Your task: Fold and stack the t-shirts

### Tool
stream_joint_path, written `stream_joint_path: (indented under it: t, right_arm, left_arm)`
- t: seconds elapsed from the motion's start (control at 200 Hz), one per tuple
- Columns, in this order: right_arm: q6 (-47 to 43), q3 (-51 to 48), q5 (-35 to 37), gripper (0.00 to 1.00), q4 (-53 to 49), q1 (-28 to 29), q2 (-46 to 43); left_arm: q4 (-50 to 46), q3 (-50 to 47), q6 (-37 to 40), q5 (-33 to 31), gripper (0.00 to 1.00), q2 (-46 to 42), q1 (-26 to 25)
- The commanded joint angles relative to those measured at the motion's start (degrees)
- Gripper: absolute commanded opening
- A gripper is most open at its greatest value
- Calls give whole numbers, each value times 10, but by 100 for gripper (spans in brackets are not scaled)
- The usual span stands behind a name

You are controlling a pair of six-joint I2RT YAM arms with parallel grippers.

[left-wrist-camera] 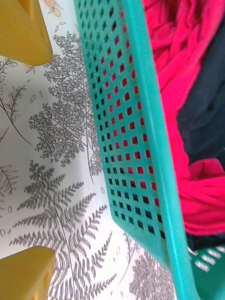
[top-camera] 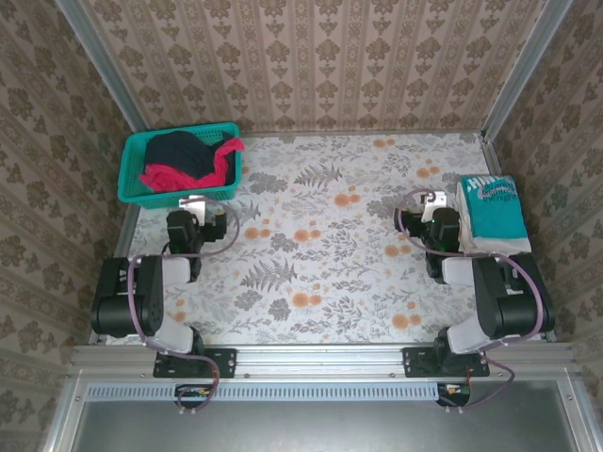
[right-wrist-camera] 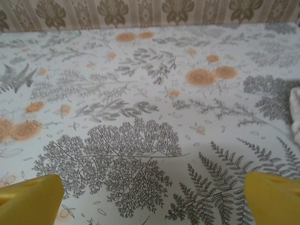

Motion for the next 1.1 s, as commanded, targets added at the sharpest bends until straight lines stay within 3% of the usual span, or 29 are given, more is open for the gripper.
stream_joint_path:
  t: [0.0,0.13,0.39,0.69,0.8,1.095]
  right_arm:
    - [-9,11,-2,100,-50,7,-74]
    - [-34,33,7,100,-120,35,-133]
    - [-55,86,10,100,-221,99,-213]
    - [-43,103,10,100,-261,104,-251]
    - [-43,105,8,100,-270,106,-255]
    - [-45,102,12,100,-284,111,-255]
  left_arm:
    - [-58,18,20,-37,100,-56,-25]
    - [-168,66,-24,-53,100,-78,-18]
    - [-294,151,-76,-16,99,-19,51]
    - [-335,219,-116,3,96,36,114]
    - [-390,288,-145,52,96,85,143]
    - [-508,416,-193,40,98,159,155]
